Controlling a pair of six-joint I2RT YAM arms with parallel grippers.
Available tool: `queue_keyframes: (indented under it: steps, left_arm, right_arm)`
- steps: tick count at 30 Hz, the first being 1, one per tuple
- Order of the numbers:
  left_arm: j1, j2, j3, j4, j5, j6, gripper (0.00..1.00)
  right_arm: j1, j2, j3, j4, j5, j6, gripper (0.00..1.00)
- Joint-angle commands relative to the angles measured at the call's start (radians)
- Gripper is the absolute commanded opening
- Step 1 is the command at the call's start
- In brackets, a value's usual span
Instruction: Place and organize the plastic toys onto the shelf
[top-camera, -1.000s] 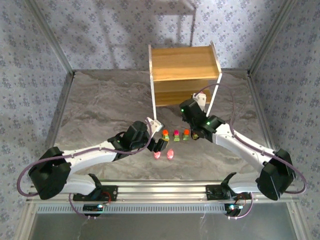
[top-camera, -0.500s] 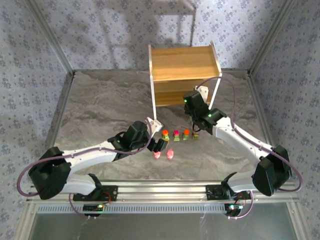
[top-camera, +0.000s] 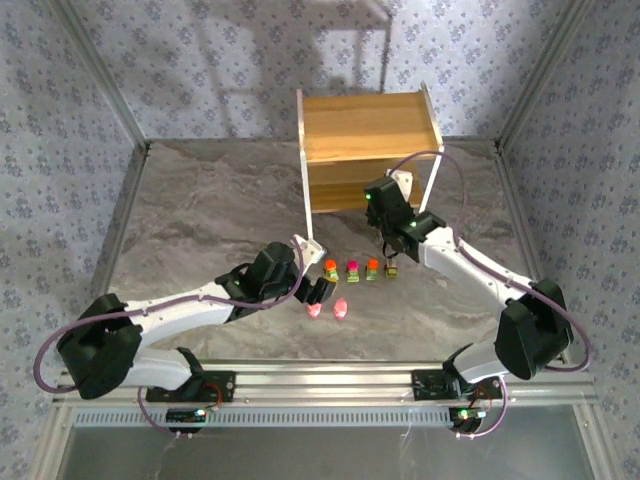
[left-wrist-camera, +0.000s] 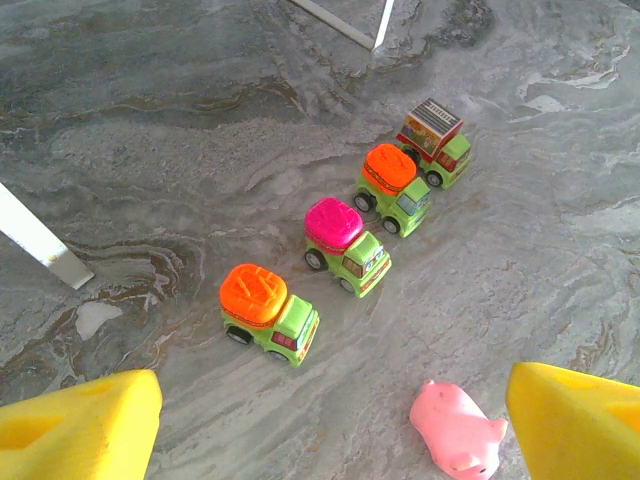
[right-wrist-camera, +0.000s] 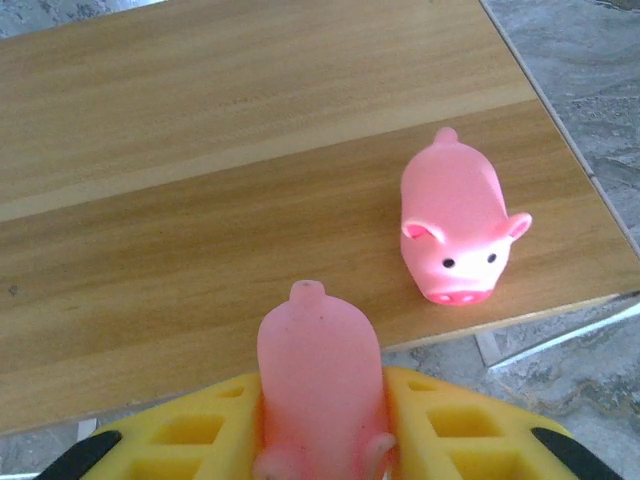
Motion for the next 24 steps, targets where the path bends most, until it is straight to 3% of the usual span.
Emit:
queue_keyframes:
  steps: [1,24]
  left_arm:
    - [-0.007,-0.004,0.010,0.015,-0.005,0.004,0.89]
    - [-0.007,-0.020,0.003,0.015,-0.002,0.008,0.89]
  right_arm:
    - [-0.007,0.019,0.049,0.017,-0.001,-0.019,0.33]
    - [-0.041,0.087,0.108,0.034,-0.010,-0.038,0.33]
